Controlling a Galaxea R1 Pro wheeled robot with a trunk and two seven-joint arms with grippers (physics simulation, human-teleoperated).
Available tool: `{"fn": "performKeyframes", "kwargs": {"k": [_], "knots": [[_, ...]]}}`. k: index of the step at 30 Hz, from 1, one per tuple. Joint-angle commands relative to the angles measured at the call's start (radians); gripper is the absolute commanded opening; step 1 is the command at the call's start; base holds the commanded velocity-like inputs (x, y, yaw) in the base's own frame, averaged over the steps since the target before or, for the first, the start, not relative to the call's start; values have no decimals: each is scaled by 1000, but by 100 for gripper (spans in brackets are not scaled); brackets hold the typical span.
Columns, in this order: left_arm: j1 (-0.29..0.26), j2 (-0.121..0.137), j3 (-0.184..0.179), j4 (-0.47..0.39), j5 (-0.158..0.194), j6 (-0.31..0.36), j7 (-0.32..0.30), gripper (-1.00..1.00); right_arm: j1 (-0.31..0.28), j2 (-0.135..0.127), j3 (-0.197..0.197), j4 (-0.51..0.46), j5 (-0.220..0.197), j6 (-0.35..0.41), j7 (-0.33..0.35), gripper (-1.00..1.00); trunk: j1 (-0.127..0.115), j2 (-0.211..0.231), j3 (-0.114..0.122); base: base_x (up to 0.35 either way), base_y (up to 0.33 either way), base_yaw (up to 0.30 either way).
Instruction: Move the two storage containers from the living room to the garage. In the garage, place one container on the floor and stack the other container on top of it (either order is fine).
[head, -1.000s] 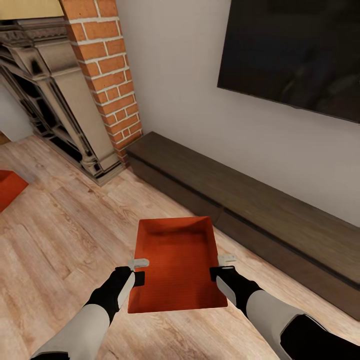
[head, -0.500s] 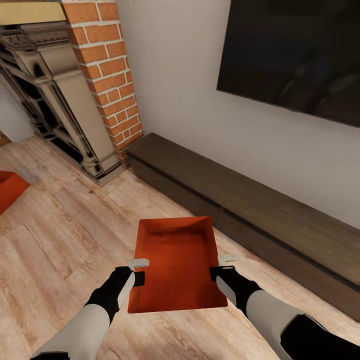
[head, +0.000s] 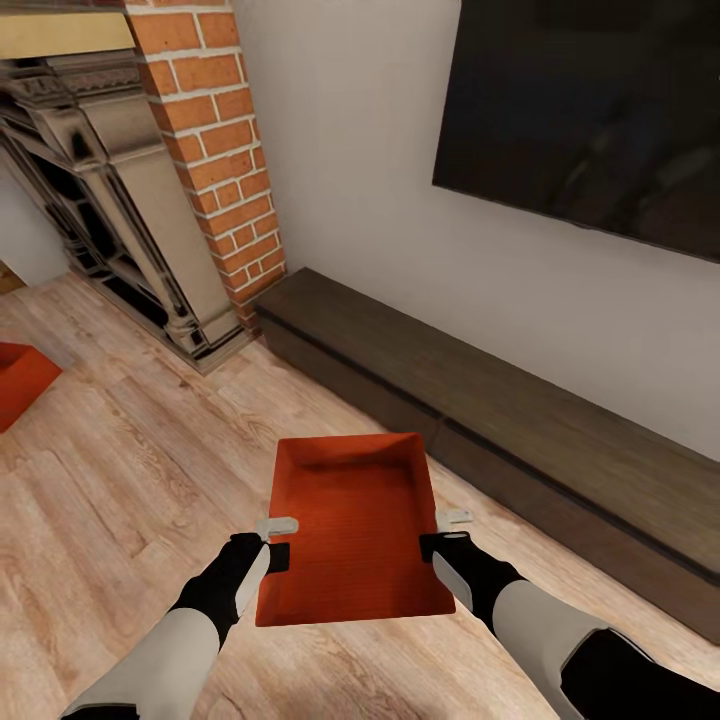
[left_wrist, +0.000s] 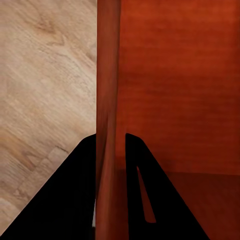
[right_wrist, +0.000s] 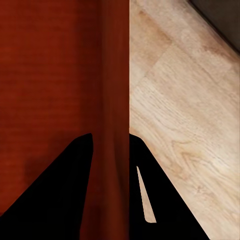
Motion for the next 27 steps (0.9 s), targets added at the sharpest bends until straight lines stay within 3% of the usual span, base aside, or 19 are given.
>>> {"fn": "performKeyframes", "kwargs": {"k": [1,27], "knots": [[0,-1,7,0,-12,9,10,-100,-1,0,19,-18,-7,2,1,-100,-4,6,2,0,0,0],[0,-1,7,0,-12,9,10,-100,-1,1,16,-18,-7,2,-1,-100,-103,188,90,0,0,0]]}}
